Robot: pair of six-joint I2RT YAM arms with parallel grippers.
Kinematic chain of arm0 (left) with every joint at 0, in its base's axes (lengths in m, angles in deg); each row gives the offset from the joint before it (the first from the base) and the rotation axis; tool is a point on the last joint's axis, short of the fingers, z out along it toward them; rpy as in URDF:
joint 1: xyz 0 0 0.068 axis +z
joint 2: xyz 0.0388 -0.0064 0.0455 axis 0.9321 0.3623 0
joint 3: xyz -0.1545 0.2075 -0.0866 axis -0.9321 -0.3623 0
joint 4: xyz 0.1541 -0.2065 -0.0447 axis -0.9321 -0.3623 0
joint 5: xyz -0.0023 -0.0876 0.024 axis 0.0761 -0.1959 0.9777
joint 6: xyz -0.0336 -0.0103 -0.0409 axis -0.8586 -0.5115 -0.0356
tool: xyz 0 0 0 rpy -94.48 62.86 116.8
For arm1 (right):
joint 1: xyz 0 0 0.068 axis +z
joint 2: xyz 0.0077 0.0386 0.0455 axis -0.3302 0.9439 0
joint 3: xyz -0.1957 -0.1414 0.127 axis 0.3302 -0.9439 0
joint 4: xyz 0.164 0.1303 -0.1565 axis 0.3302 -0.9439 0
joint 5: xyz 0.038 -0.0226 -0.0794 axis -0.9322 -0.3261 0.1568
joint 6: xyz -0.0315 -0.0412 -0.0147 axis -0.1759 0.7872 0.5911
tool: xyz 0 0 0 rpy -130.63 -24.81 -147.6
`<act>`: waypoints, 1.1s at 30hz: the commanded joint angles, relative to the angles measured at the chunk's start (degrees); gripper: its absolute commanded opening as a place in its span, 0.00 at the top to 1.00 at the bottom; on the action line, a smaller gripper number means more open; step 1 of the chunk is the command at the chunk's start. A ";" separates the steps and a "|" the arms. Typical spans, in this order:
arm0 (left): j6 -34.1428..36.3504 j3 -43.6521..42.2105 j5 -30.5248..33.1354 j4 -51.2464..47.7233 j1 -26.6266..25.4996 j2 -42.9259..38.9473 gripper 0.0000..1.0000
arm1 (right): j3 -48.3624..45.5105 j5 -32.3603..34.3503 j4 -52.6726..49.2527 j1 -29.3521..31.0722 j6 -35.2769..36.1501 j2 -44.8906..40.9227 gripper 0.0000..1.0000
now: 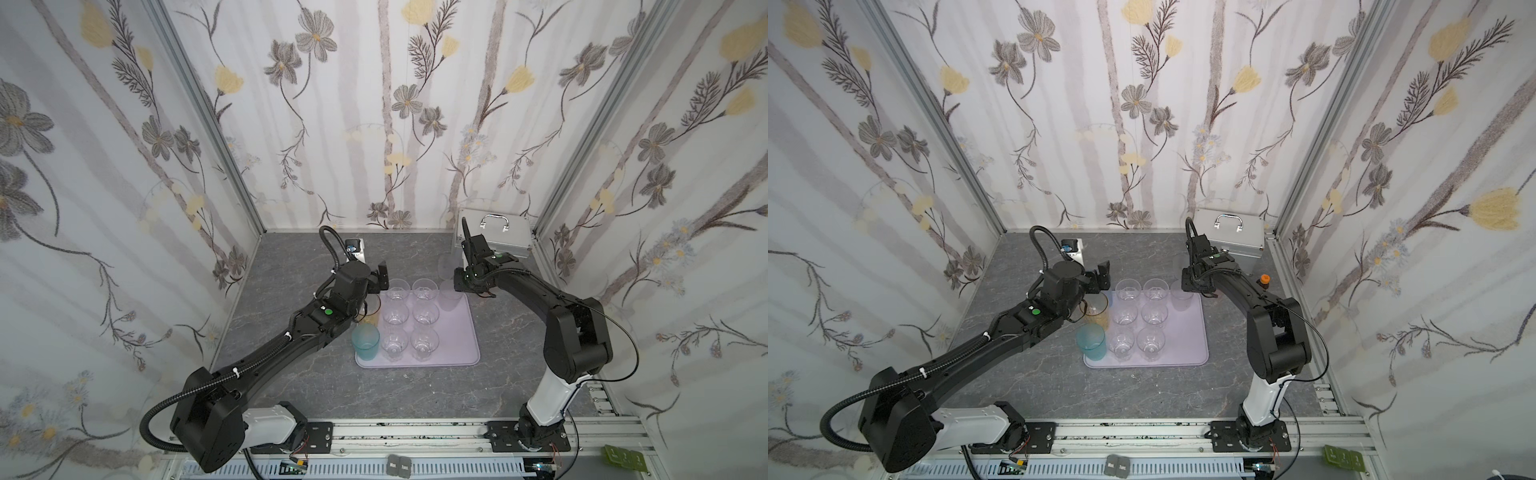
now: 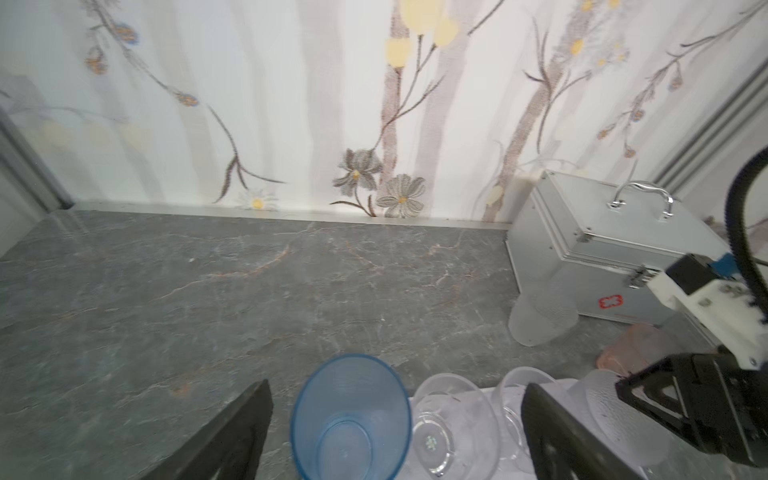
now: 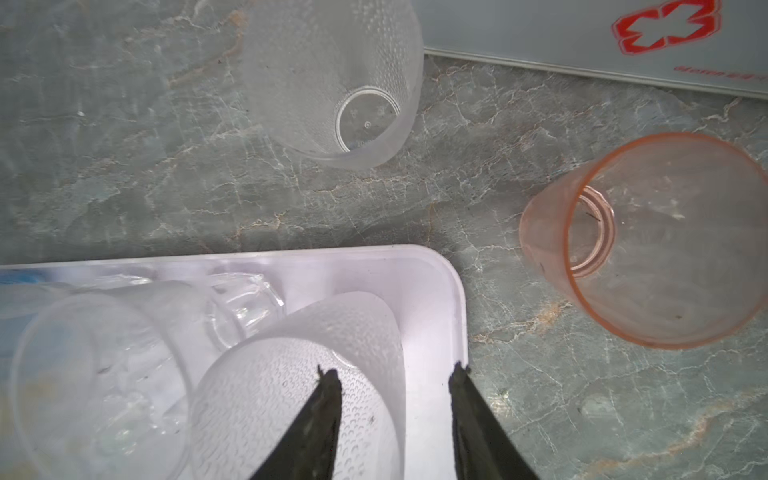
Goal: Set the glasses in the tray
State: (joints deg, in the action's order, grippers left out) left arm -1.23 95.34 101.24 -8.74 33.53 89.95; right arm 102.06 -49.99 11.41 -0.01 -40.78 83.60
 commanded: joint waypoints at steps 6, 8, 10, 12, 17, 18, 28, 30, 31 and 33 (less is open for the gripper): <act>-2.15 -6.55 -6.76 0.60 11.14 -5.24 0.03 | 2.16 7.40 -0.02 0.02 1.31 2.13 0.58; -2.76 -7.11 -7.63 0.60 12.58 -5.00 0.03 | 3.19 7.10 -0.74 0.22 1.11 2.19 0.58; -3.41 -7.49 -8.08 0.60 13.45 -4.56 0.03 | 3.97 6.60 -1.48 0.42 1.04 1.84 0.58; -3.61 -7.60 -8.19 0.69 13.72 -4.14 0.04 | 4.84 5.39 -2.40 0.51 0.96 1.20 0.57; -5.84 -8.10 -8.79 0.51 16.24 -3.90 0.00 | 8.33 2.50 -3.55 0.46 0.19 -2.20 0.54; -6.81 -8.40 -9.43 0.51 17.53 -4.00 0.00 | 9.30 2.23 -3.56 0.51 -0.20 -2.52 0.53; -14.77 -12.86 -20.51 0.60 27.75 -3.48 0.00 | 13.40 -3.14 5.82 0.51 -5.84 0.27 0.51; -14.40 -13.84 -19.51 0.60 27.75 -3.77 0.01 | 15.83 -2.84 5.89 0.51 -6.14 2.93 0.50; -14.41 -14.27 -18.94 0.60 27.71 -4.19 0.01 | 17.09 -2.50 5.80 0.51 -6.12 4.45 0.50; -14.32 -14.65 -17.30 0.64 27.28 -5.33 0.02 | 19.59 -2.37 5.06 0.38 -6.30 7.35 0.50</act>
State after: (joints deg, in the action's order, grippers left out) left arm -14.73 81.13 82.59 -9.25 61.07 85.78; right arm 119.50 -51.85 14.30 0.47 -45.77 88.69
